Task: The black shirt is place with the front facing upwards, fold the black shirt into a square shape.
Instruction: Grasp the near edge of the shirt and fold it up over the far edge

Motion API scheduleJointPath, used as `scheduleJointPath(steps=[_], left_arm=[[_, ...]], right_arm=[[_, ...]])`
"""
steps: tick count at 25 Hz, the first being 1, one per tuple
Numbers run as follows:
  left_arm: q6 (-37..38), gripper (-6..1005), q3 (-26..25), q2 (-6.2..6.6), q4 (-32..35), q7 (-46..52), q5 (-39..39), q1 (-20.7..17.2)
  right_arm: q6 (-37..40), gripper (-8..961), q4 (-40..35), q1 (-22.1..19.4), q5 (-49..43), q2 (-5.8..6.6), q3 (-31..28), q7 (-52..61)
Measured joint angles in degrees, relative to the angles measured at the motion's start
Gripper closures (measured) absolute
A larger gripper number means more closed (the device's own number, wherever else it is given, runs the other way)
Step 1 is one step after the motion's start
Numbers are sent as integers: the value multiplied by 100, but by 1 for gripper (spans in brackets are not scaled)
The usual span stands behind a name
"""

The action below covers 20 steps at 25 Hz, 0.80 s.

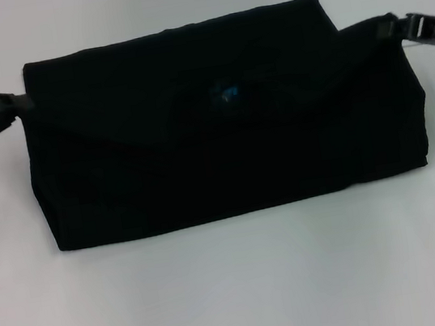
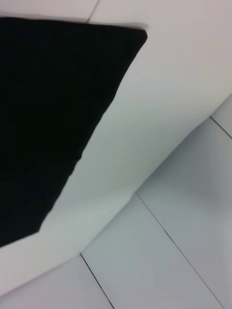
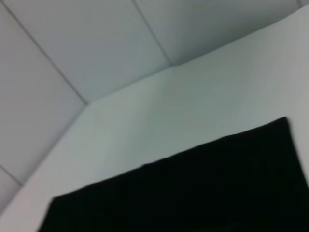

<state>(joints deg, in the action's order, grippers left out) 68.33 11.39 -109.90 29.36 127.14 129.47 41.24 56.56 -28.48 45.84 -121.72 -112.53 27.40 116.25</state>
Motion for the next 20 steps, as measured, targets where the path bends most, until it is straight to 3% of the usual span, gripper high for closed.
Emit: scheduleJointPath(steps=[4,8,12,18,19,20], left_arm=[[-429,913,273,-171,-2,-201,-7,80],[-1164,909,443,-467,32,-352,-18,142],[-1814,906,476,-794,175,-537,-190,139],[-1843,900,554,-808,155,-722,-307,86],[-1836,863,553,-788,153,-684,-311,56],[-1826,826,553,-770,153,-658,-312,29]], right_arm=[[-690,806,287,124,8,-175,128,-358],[-1253,800,319,179,10,-426,216,-821],[-1386,793,348,209,11,-494,391,-1049],[-1412,784,291,74,219,-525,334,-1048],[-1412,782,282,15,361,-510,317,-1045],[-1354,699,273,-57,579,-492,294,-1047]])
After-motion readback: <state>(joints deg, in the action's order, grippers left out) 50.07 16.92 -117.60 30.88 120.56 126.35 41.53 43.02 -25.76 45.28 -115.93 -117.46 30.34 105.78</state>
